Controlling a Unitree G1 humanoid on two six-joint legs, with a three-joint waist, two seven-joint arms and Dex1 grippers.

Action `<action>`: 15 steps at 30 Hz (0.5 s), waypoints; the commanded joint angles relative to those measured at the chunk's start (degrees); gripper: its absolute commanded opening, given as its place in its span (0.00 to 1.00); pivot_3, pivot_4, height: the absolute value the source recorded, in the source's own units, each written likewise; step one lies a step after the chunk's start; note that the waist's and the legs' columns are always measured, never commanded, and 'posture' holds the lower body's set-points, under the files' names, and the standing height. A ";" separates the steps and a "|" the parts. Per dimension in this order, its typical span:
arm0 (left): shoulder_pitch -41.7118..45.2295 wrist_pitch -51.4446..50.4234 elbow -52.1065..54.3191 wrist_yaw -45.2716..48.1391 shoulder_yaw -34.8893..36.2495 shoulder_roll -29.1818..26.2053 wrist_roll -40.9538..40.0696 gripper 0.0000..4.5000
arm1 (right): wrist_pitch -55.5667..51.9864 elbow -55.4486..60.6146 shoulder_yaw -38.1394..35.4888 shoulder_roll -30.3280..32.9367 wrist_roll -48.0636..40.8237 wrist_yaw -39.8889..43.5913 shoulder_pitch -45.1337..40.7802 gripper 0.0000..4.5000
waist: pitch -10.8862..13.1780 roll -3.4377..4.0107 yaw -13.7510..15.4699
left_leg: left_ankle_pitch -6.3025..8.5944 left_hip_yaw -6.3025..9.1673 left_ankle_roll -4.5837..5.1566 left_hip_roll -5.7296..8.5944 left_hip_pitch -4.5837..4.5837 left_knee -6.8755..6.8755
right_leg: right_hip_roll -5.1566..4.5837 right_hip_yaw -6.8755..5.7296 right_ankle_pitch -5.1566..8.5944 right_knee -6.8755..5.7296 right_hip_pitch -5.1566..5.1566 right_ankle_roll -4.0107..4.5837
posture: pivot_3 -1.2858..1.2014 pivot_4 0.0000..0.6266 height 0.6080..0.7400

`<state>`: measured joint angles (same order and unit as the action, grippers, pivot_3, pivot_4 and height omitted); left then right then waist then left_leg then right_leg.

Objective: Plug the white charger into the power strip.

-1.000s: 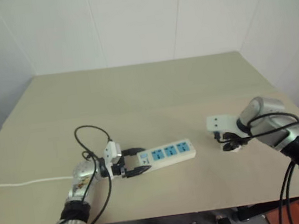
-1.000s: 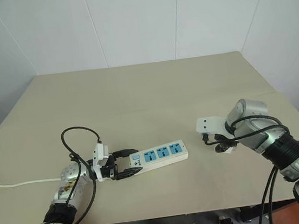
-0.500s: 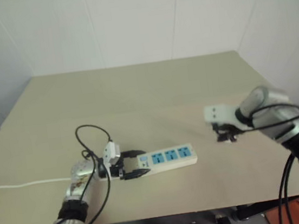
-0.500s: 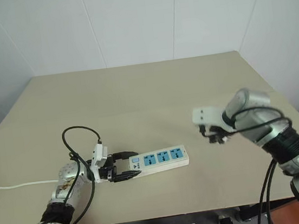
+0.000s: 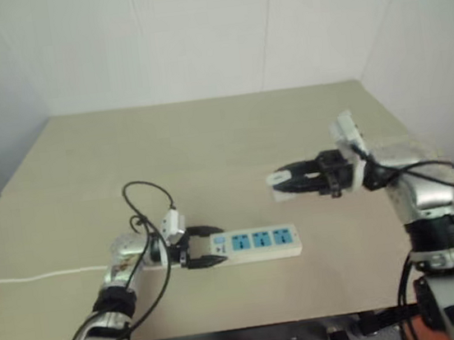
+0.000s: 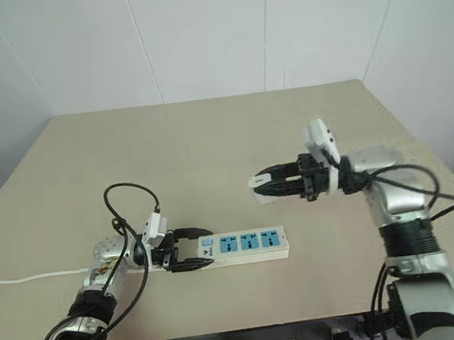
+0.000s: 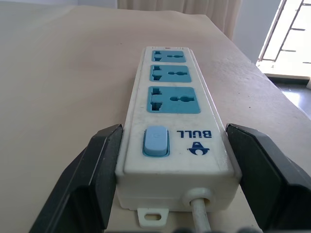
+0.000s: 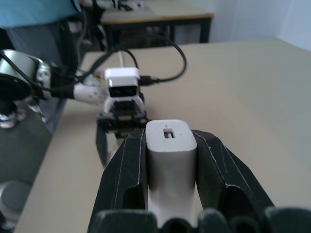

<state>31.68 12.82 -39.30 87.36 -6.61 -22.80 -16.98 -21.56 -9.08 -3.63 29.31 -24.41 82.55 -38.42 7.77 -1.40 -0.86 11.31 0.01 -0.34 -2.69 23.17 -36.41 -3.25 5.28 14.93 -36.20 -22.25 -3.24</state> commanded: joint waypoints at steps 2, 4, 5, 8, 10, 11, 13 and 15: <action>0.05 1.79 -1.95 -1.25 -1.05 1.41 2.47 0.71 | 6.17 -0.42 -1.12 -4.61 -3.73 -1.00 1.74 0.25 | 0.00 0.00 0.24 | 0.00 0.01 0.00 0.00 0.01 -0.05 | -0.01 -0.01 0.00 0.00 0.03 -0.01 | 0.52 0.24 1.00; -0.67 2.57 -1.88 -1.64 -1.31 1.62 2.98 0.71 | 7.80 -1.24 -0.79 -6.90 -4.31 -1.45 2.61 0.25 | 0.00 0.00 0.33 | 0.00 0.01 0.00 0.01 0.04 -0.11 | -0.02 -0.01 -0.02 0.01 0.05 -0.03 | 0.52 0.24 1.00; -1.08 2.62 -1.52 -1.76 -1.36 1.65 3.03 0.71 | 8.71 -1.62 -0.80 -8.15 -4.62 -1.75 2.92 0.25 | 0.00 0.01 0.38 | 0.00 0.01 0.00 0.02 0.05 -0.13 | -0.03 -0.02 -0.02 0.02 0.06 -0.04 | 0.52 0.24 1.00; -1.67 2.27 -0.78 -2.56 -1.17 1.72 2.90 0.71 | 10.98 -2.87 -0.71 -10.70 -4.95 -2.46 3.55 0.25 | -0.01 0.01 0.41 | 0.00 0.01 0.00 0.01 0.03 -0.14 | -0.03 -0.01 -0.03 0.00 0.08 -0.05 | 0.52 0.24 1.00; -1.81 2.14 -0.51 -2.94 -1.12 1.71 2.87 0.71 | 11.98 -3.91 -0.25 -11.55 -4.70 -2.69 3.80 0.25 | -0.01 0.02 0.46 | 0.00 0.01 0.00 0.01 0.02 -0.14 | -0.03 -0.01 -0.03 -0.02 0.08 -0.05 | 0.52 0.24 1.00; -1.94 2.00 -0.25 -3.15 -1.12 1.72 2.83 0.71 | 12.44 -4.86 0.08 -12.09 -4.49 -2.86 3.95 0.25 | -0.01 0.02 0.46 | 0.00 0.01 0.00 0.01 0.01 -0.14 | -0.03 -0.02 -0.03 -0.02 0.08 -0.05 | 0.52 0.24 1.00; -2.17 1.73 0.20 -3.44 -1.10 1.71 2.71 0.71 | 13.61 -6.55 0.50 -13.15 -4.15 -3.33 4.10 0.25 | -0.01 0.02 0.46 | 0.00 0.01 0.00 0.01 0.00 -0.14 | -0.03 -0.02 -0.04 -0.02 0.09 -0.06 | 0.52 0.24 1.00; -2.34 1.54 0.67 -3.65 -1.08 1.65 2.63 0.71 | 15.26 -8.59 0.96 -14.27 -3.54 -3.73 4.01 0.25 | -0.01 0.03 0.46 | 0.00 0.01 0.00 0.01 -0.01 -0.14 | -0.02 -0.02 -0.04 -0.03 0.10 -0.06 | 0.52 0.24 1.00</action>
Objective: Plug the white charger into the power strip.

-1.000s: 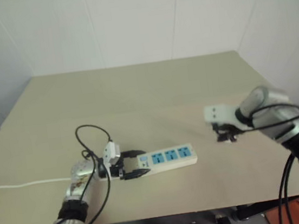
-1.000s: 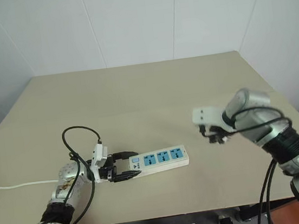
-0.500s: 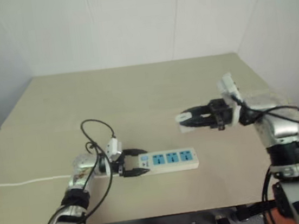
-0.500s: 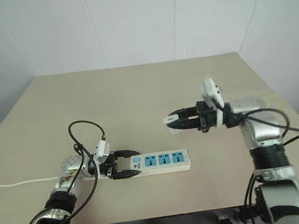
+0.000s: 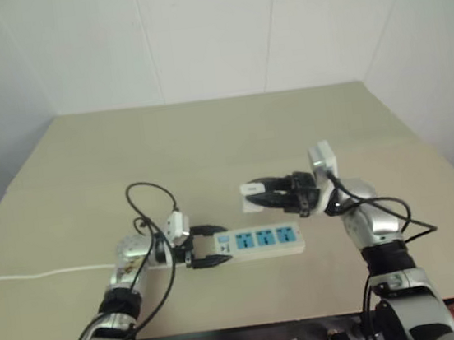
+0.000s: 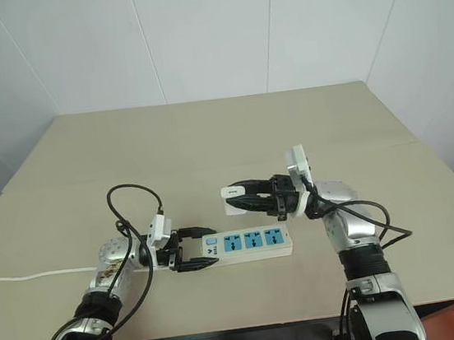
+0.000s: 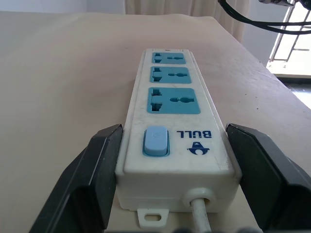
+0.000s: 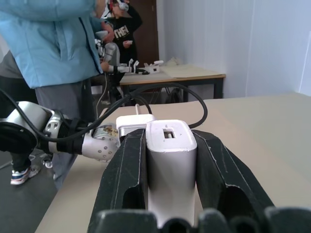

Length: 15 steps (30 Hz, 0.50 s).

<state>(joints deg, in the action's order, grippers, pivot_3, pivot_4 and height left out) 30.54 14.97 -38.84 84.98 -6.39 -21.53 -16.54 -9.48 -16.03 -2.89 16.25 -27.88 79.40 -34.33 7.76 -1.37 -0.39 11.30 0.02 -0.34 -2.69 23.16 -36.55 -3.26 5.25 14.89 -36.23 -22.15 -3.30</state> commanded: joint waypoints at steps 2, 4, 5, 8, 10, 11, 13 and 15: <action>-1.27 -0.69 0.46 -1.41 -1.30 0.30 2.21 0.71 | 4.30 -3.31 0.68 -1.84 0.31 -0.34 -0.18 0.25 | 0.00 0.01 0.00 | 0.00 0.00 0.00 0.00 0.01 0.00 | 0.00 0.01 0.00 0.00 -0.01 0.00 | 0.52 0.24 1.00; -1.28 -0.74 0.58 -1.45 -1.32 0.19 2.24 0.71 | 5.09 -4.75 1.52 -2.18 0.90 0.08 -0.16 0.25 | 0.00 0.01 0.00 | 0.00 0.00 0.00 0.00 0.02 0.00 | 0.00 0.01 0.00 0.01 -0.01 0.00 | 0.52 0.24 1.00; -1.28 -0.75 0.61 -1.46 -1.32 0.16 2.25 0.71 | 5.39 -5.20 1.82 -2.23 1.07 0.22 -0.17 0.25 | 0.00 0.01 0.01 | 0.00 0.00 0.00 0.00 0.02 0.00 | 0.00 0.01 0.00 0.02 -0.01 0.00 | 0.52 0.24 1.00; -1.18 -0.90 0.72 -1.47 -1.38 0.03 2.34 0.71 | 6.75 -6.48 2.80 -2.85 1.55 0.81 0.46 0.25 | 0.00 0.01 0.02 | 0.00 0.00 0.00 0.00 0.02 0.00 | 0.00 0.01 0.00 0.02 -0.01 0.00 | 0.52 0.24 1.00; -1.10 -1.03 0.68 -1.45 -1.38 0.01 2.34 0.71 | 7.43 -7.22 3.34 -3.25 1.95 1.00 0.93 0.25 | 0.00 0.01 0.01 | 0.00 0.00 0.00 0.00 0.02 0.00 | 0.00 0.01 0.00 0.02 0.00 0.00 | 0.52 0.24 1.00; -1.13 -1.09 0.74 -1.41 -1.37 -0.01 2.31 0.71 | 7.89 -7.54 3.60 -3.45 2.19 1.03 1.16 0.25 | 0.00 0.01 -0.02 | 0.00 0.00 0.00 0.00 0.02 0.00 | 0.00 0.01 0.00 0.02 -0.01 0.00 | 0.52 0.24 1.00; -1.24 -1.17 0.92 -1.39 -1.37 -0.03 2.26 0.71 | 8.42 -7.90 4.00 -3.72 2.41 0.93 1.46 0.25 | 0.00 0.01 -0.04 | 0.00 0.00 0.00 0.00 0.01 0.00 | 0.00 0.01 0.00 0.01 -0.01 0.00 | 0.52 0.24 1.00; -1.36 -1.18 1.09 -1.41 -1.40 -0.01 2.23 0.71 | 9.07 -8.64 4.44 -3.99 2.70 0.79 1.60 0.25 | 0.00 0.01 -0.06 | 0.00 0.00 0.00 0.00 0.01 0.00 | 0.00 0.01 0.00 0.00 -0.01 0.00 | 0.52 0.24 1.00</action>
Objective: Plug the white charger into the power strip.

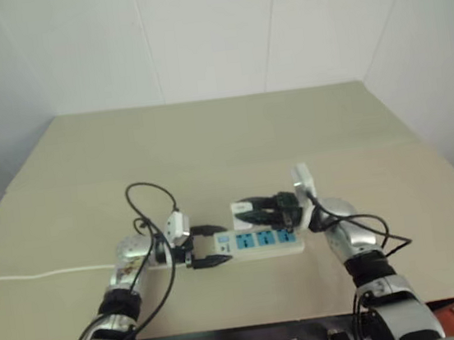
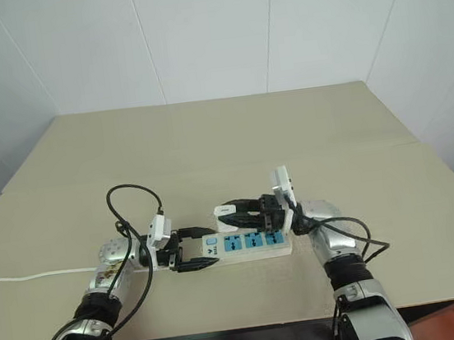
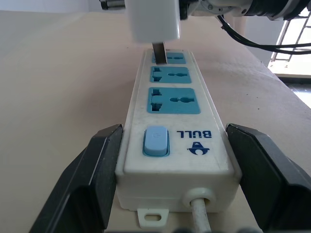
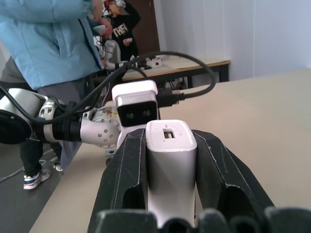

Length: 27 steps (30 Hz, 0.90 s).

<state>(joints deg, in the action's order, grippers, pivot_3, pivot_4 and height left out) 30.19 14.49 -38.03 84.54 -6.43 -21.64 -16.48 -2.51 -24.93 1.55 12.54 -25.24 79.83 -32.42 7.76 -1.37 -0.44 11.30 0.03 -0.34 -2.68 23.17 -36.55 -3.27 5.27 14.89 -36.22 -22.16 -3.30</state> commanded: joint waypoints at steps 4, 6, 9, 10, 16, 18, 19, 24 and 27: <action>-1.20 -0.98 0.70 -1.09 -1.33 0.20 2.10 0.71 | 4.31 -3.00 0.64 -0.85 1.59 0.22 -0.59 0.25 | 0.00 0.00 0.00 | 0.00 0.00 0.00 0.00 0.00 0.00 | 0.00 0.00 0.00 0.02 0.01 0.00 | 0.52 0.24 1.00; -1.32 -1.24 1.03 -1.14 -1.29 0.18 2.10 0.71 | 5.07 -4.53 0.49 -1.14 1.95 0.24 -1.03 0.25 | 0.00 0.00 -0.03 | 0.00 0.00 0.00 0.00 0.01 0.00 | 0.00 0.00 0.00 0.03 0.00 0.00 | 0.52 0.24 1.00; -1.44 -1.57 1.43 -1.20 -1.23 0.06 2.09 0.71 | 5.90 -6.09 0.31 -1.32 2.26 0.36 -1.61 0.25 | 0.00 0.00 -0.06 | 0.00 0.00 0.00 0.00 0.01 0.00 | 0.00 0.01 0.00 0.04 0.00 0.00 | 0.52 0.24 1.00; -1.48 -1.62 1.52 -1.21 -1.22 0.00 2.08 0.71 | 6.16 -6.54 0.30 -1.33 2.36 0.42 -1.73 0.25 | 0.00 0.00 -0.08 | 0.00 -0.01 0.00 0.00 0.01 0.00 | 0.00 0.01 0.00 0.04 0.00 0.00 | 0.52 0.24 1.00; -1.64 -1.89 1.83 -1.19 -1.17 -0.20 1.98 0.71 | 7.79 -9.12 0.02 -1.19 2.81 0.42 -2.44 0.25 | 0.00 0.01 -0.18 | 0.00 0.00 0.00 0.00 -0.01 0.00 | 0.00 0.01 0.00 0.02 0.01 0.00 | 0.52 0.24 1.00; -1.70 -1.89 1.88 -1.10 -1.17 -0.28 1.95 0.71 | 8.09 -9.55 0.00 -1.13 2.84 0.47 -2.49 0.25 | 0.00 0.00 -0.21 | 0.00 0.00 0.00 0.00 -0.01 0.00 | 0.00 0.02 0.00 0.02 0.01 0.00 | 0.52 0.24 1.00; -1.73 -1.89 1.89 -1.07 -1.15 -0.31 1.94 0.71 | 8.22 -9.71 0.02 -1.10 2.86 0.51 -2.48 0.25 | 0.00 0.01 -0.20 | 0.00 -0.01 0.00 0.00 -0.01 0.00 | 0.00 0.01 0.00 0.02 0.01 0.00 | 0.52 0.24 1.00; -1.47 -1.79 1.54 -0.88 -1.11 -0.36 1.95 0.71 | 8.72 -9.94 0.26 -0.83 3.12 0.61 -1.94 0.25 | 0.00 0.01 -0.21 | 0.00 0.00 0.00 0.00 -0.01 0.00 | 0.00 0.02 0.00 0.03 0.01 0.00 | 0.52 0.24 1.00; -1.31 -1.72 1.35 -0.80 -1.10 -0.35 1.95 0.71 | 8.81 -10.03 0.48 -0.78 3.30 0.58 -1.56 0.25 | 0.00 0.01 -0.21 | 0.00 0.00 0.00 0.00 -0.01 0.00 | 0.00 0.02 0.00 0.02 0.01 0.00 | 0.52 0.24 1.00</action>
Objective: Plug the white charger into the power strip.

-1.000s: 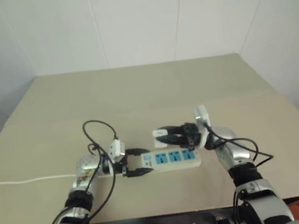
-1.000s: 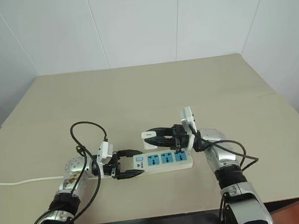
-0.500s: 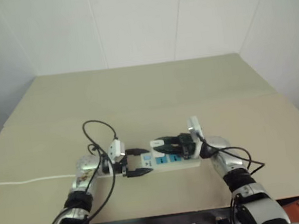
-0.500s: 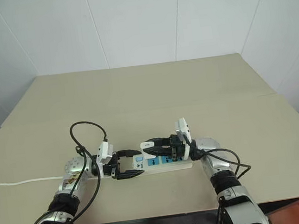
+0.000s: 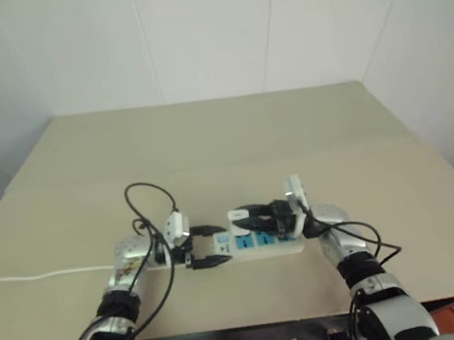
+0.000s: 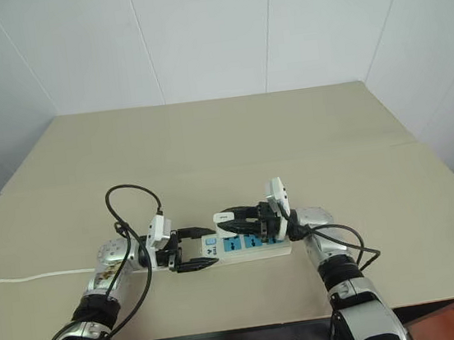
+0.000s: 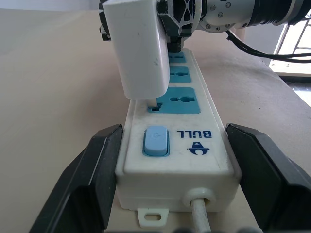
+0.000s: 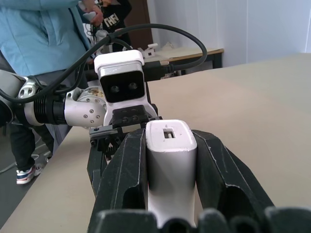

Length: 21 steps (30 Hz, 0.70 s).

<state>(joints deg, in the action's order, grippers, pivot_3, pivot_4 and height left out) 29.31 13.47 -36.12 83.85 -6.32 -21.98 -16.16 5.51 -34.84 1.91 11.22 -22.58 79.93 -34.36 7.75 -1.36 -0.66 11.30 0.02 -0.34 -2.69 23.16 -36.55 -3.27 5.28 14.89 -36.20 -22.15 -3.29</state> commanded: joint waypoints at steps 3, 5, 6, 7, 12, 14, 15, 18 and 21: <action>-0.27 -0.69 -0.73 -0.07 -1.20 0.02 1.64 0.71 | 1.02 -0.67 0.31 0.72 1.09 0.47 0.53 0.25 | 0.00 0.00 0.00 | 0.00 0.00 0.00 0.00 0.00 0.00 | 0.00 0.00 0.00 0.00 0.00 0.00 | 0.52 0.24 1.00; -0.15 -0.66 -0.87 -0.06 -1.20 0.01 1.68 0.71 | 0.99 -0.65 0.53 0.87 1.33 0.68 0.70 0.25 | 0.00 0.00 0.00 | 0.00 0.00 0.00 0.00 0.00 0.00 | 0.00 0.00 0.00 0.00 0.00 0.00 | 0.52 0.24 1.00; -0.10 -0.67 -0.93 -0.07 -1.18 0.01 1.68 0.71 | 0.91 -0.54 0.57 0.88 1.35 0.72 0.78 0.25 | -0.01 0.01 0.00 | 0.00 0.00 0.00 0.00 0.00 0.00 | 0.00 0.00 0.00 0.00 0.00 0.00 | 0.52 0.24 1.00; -0.09 -0.67 -0.93 -0.08 -1.17 0.00 1.69 0.71 | 0.97 -0.39 0.73 0.96 1.53 0.82 0.92 0.25 | -0.01 0.01 0.00 | 0.00 0.00 0.00 0.00 -0.01 0.00 | 0.00 0.00 0.00 0.00 0.01 0.00 | 0.52 0.24 1.00; -0.19 -0.72 -0.79 -0.15 -1.12 -0.09 1.67 0.71 | 0.79 -0.08 1.26 1.23 2.07 0.93 1.34 0.25 | -0.01 0.01 0.00 | 0.00 0.00 0.00 0.00 -0.01 0.00 | 0.00 0.00 0.00 0.00 0.01 0.00 | 0.52 0.24 1.00; -0.24 -0.74 -0.74 -0.15 -1.08 -0.10 1.62 0.71 | 0.85 0.01 1.52 1.29 2.29 0.91 1.65 0.25 | -0.01 0.01 0.00 | 0.00 0.00 0.00 0.00 -0.01 0.00 | 0.00 0.00 0.00 0.00 0.02 0.00 | 0.52 0.24 1.00; -0.24 -0.74 -0.75 -0.13 -1.06 -0.11 1.60 0.71 | 0.88 -0.06 1.66 1.35 2.46 0.88 1.74 0.25 | -0.02 0.02 -0.01 | 0.00 0.00 0.00 0.00 -0.02 0.00 | 0.00 0.00 0.00 0.00 0.02 0.00 | 0.52 0.24 1.00; -0.22 -0.69 -0.81 -0.05 -1.04 -0.15 1.59 0.71 | 1.17 -0.32 1.94 1.50 2.78 0.81 1.88 0.25 | -0.02 0.02 -0.02 | 0.00 0.00 0.00 0.00 -0.03 0.00 | 0.00 0.00 0.00 0.00 0.03 0.00 | 0.52 0.24 1.00; -0.16 -0.68 -0.82 0.03 -1.02 -0.21 1.59 0.71 | 1.55 -0.54 2.03 1.59 2.95 0.65 1.94 0.25 | -0.02 0.02 -0.02 | 0.00 0.00 0.00 0.00 -0.04 0.00 | 0.00 0.00 0.00 0.00 0.03 0.00 | 0.52 0.24 1.00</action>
<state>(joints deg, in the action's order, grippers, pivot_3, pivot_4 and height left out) 29.35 13.46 -36.25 83.87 -6.31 -22.00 -16.09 6.97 -34.36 2.96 11.74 -21.67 80.61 -33.80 7.73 -1.34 -0.68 11.30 0.02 -0.34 -2.69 23.12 -36.55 -3.27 5.28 14.89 -36.19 -22.11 -3.29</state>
